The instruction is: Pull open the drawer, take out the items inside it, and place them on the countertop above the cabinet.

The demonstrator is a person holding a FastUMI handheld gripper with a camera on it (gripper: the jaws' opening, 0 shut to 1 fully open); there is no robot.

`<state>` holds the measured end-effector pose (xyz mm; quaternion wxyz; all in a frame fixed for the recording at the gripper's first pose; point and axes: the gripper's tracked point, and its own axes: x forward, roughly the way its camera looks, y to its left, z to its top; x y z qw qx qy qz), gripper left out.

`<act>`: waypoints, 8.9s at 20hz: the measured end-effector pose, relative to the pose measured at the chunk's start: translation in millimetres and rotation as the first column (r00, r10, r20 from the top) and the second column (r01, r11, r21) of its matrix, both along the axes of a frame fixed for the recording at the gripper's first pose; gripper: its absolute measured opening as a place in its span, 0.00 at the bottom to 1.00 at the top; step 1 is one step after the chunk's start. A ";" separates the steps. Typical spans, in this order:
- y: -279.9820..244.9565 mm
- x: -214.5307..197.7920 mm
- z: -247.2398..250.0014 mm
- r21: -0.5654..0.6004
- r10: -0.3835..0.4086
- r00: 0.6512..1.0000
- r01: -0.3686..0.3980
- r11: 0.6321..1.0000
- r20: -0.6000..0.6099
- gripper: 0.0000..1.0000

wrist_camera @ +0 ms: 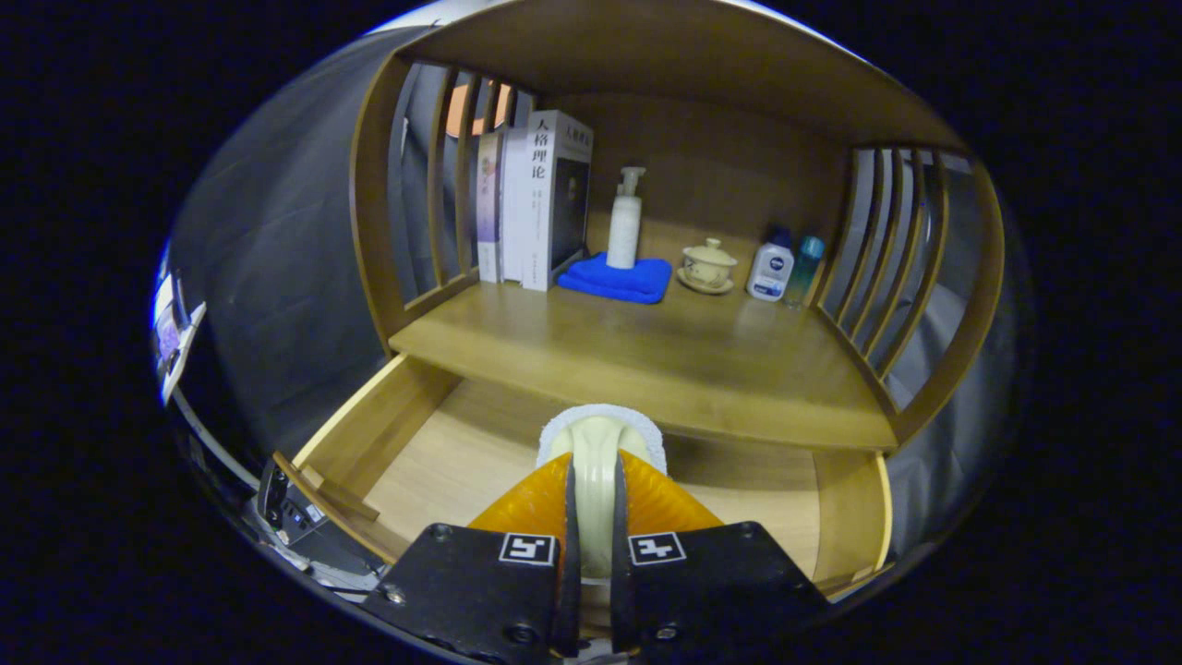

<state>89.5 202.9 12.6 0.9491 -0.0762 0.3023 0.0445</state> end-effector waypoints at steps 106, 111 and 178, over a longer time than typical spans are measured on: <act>-39.6 -129.7 -83.5 0.091 -0.208 0.888 0.187 0.978 0.411 0.94; -40.9 -113.5 -81.4 0.097 -0.207 0.892 0.184 0.978 0.401 0.93; -48.6 -139.2 -16.3 0.136 -0.174 0.843 0.121 0.983 0.508 0.95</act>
